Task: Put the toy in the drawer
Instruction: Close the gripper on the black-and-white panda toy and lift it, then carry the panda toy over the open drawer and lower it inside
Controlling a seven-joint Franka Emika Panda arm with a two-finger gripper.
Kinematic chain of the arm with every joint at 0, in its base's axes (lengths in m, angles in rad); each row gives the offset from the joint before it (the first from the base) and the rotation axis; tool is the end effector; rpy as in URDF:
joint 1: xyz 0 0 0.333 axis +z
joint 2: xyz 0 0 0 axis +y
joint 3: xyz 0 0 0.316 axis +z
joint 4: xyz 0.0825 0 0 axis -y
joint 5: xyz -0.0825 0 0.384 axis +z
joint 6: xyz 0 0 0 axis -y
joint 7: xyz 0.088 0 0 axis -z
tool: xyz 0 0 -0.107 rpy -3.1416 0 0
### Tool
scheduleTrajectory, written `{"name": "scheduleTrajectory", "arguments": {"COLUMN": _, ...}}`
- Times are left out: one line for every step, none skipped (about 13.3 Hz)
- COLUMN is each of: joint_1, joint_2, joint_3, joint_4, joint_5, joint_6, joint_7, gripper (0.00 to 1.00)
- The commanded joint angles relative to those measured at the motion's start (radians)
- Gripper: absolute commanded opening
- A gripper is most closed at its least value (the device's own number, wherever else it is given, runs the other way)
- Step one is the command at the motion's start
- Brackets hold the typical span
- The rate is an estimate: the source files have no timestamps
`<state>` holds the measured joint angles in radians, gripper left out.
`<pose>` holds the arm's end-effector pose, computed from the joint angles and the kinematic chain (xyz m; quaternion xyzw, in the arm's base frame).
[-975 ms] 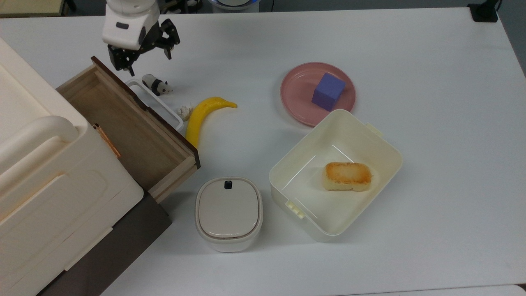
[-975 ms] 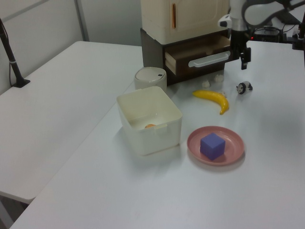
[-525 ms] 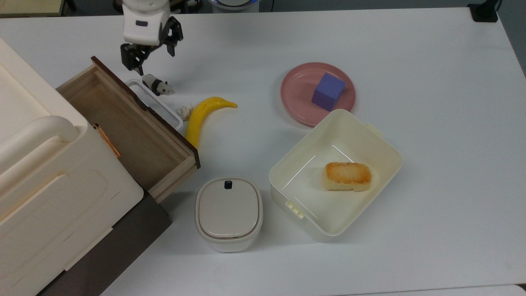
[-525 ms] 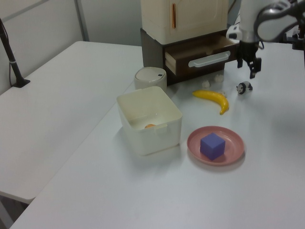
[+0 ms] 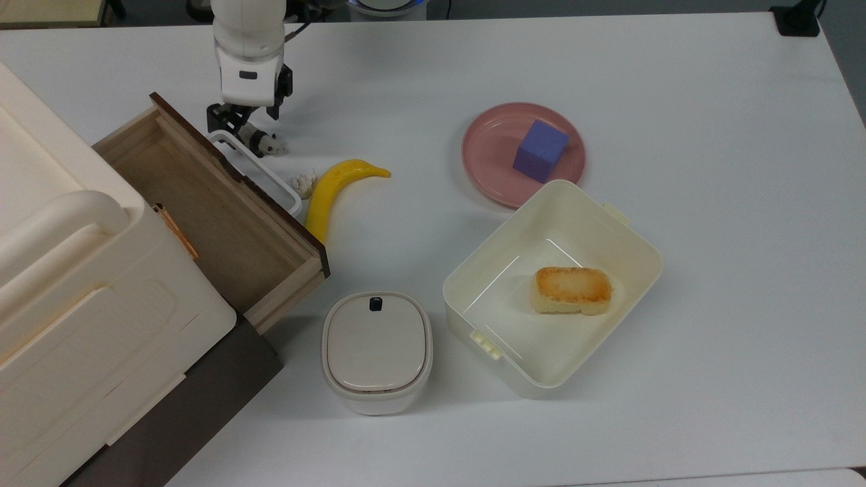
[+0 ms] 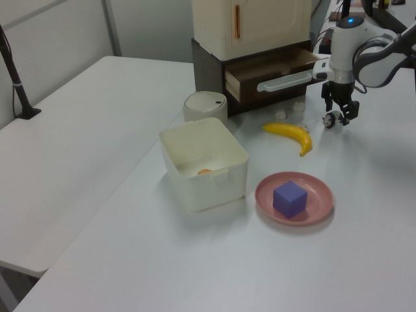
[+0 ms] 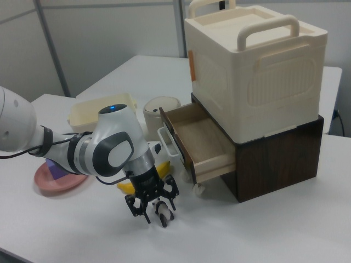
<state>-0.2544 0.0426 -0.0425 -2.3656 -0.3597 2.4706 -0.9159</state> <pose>0.4866 -0.1480 0.3138 0.8950 0.4296 -0.0412 0.1131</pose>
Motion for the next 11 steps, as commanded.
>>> {"name": "scheduleTrajectory", "arguments": {"joint_1": 0.004, "joint_2": -0.023, "joint_3": -0.003, "joint_4": -0.026, "joint_5": -0.021, "joint_6": 0.024, "joint_7": -0.004, "gripper": 0.66}}
{"name": "scheduleTrajectory", "arguments": {"joint_1": 0.004, "joint_2": -0.035, "joint_3": -0.003, "joint_4": -0.024, "joint_5": -0.019, "joint_6": 0.022, "joint_7": -0.004, "gripper": 0.55}}
{"name": "scheduleTrajectory", "arguments": {"joint_1": 0.004, "joint_2": -0.052, "joint_3": -0.003, "joint_4": -0.024, "joint_5": -0.019, "joint_6": 0.018, "joint_7": -0.001, "gripper": 0.46}}
{"name": "scheduleTrajectory", "arguments": {"joint_1": 0.007, "joint_2": -0.067, "joint_3": -0.003, "joint_4": -0.023, "joint_5": -0.019, "joint_6": 0.014, "joint_7": 0.000, "gripper": 0.42}}
{"name": "scheduleTrajectory", "arguments": {"joint_1": 0.009, "joint_2": -0.082, "joint_3": -0.003, "joint_4": -0.023, "joint_5": -0.018, "joint_6": 0.014, "joint_7": 0.002, "gripper": 0.38}}
{"name": "scheduleTrajectory", "arguments": {"joint_1": 0.010, "joint_2": -0.098, "joint_3": -0.003, "joint_4": -0.021, "joint_5": -0.016, "joint_6": 0.010, "joint_7": 0.003, "gripper": 0.27}}
{"name": "scheduleTrajectory", "arguments": {"joint_1": 0.012, "joint_2": -0.119, "joint_3": -0.003, "joint_4": -0.018, "joint_5": -0.015, "joint_6": -0.008, "joint_7": 0.003, "gripper": 0.23}}
{"name": "scheduleTrajectory", "arguments": {"joint_1": 0.012, "joint_2": -0.150, "joint_3": -0.002, "joint_4": -0.018, "joint_5": -0.005, "joint_6": -0.024, "joint_7": 0.002, "gripper": 0.23}}
{"name": "scheduleTrajectory", "arguments": {"joint_1": 0.017, "joint_2": -0.189, "joint_3": -0.002, "joint_4": -0.012, "joint_5": 0.005, "joint_6": -0.056, "joint_7": 0.002, "gripper": 0.23}}
{"name": "scheduleTrajectory", "arguments": {"joint_1": 0.020, "joint_2": -0.228, "joint_3": 0.001, "joint_4": 0.008, "joint_5": 0.039, "joint_6": -0.118, "joint_7": -0.009, "gripper": 0.23}}
{"name": "scheduleTrajectory", "arguments": {"joint_1": 0.035, "joint_2": -0.253, "joint_3": 0.003, "joint_4": 0.053, "joint_5": 0.123, "joint_6": -0.183, "joint_7": -0.023, "gripper": 0.23}}
